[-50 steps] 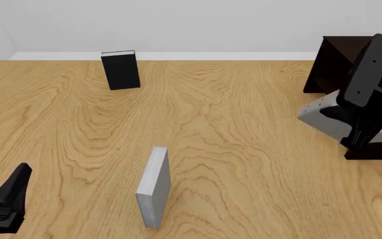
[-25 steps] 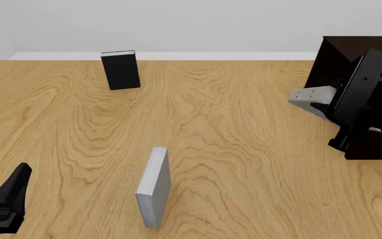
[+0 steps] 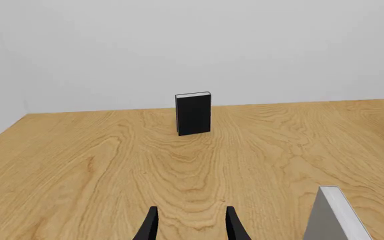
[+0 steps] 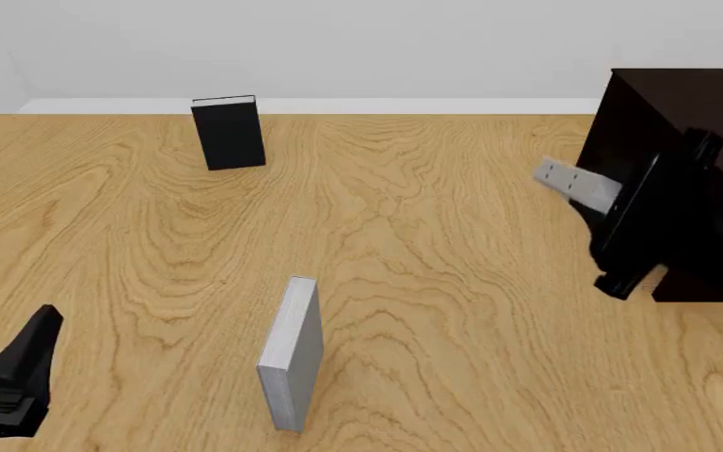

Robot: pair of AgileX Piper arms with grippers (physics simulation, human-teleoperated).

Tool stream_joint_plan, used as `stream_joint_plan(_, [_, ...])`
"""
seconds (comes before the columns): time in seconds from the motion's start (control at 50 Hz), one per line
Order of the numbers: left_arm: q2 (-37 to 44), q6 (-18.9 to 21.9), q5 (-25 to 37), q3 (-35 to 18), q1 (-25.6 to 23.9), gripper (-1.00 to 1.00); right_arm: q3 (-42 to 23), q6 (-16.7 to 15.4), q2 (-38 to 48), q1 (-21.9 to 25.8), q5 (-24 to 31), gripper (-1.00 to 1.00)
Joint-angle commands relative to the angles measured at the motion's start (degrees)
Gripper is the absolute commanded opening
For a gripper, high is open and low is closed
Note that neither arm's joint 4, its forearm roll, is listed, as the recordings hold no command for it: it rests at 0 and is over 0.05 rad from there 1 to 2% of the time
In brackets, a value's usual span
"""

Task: Pick up the book on the right and place it on the cabinet shelf.

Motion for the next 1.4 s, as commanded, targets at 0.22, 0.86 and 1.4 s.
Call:
stream_joint_plan(0.22, [0.22,-0.40,-0.09,0.03,-0.13,1.00,7.15,-9.86,4.43,1.57,-23.62,-1.00])
stream_joint_plan(0.86, [-1.50,-0.43,1.78,0.19,0.13,1.00,7.50,-16.89,17.67,-0.66,-40.76,-1.00])
stream_joint_plan(1.4, [-1.12,-0.32,1.33,0.18,0.08,1.00,7.78,-21.29,29.39,-4.26,-52.92,-1.00])
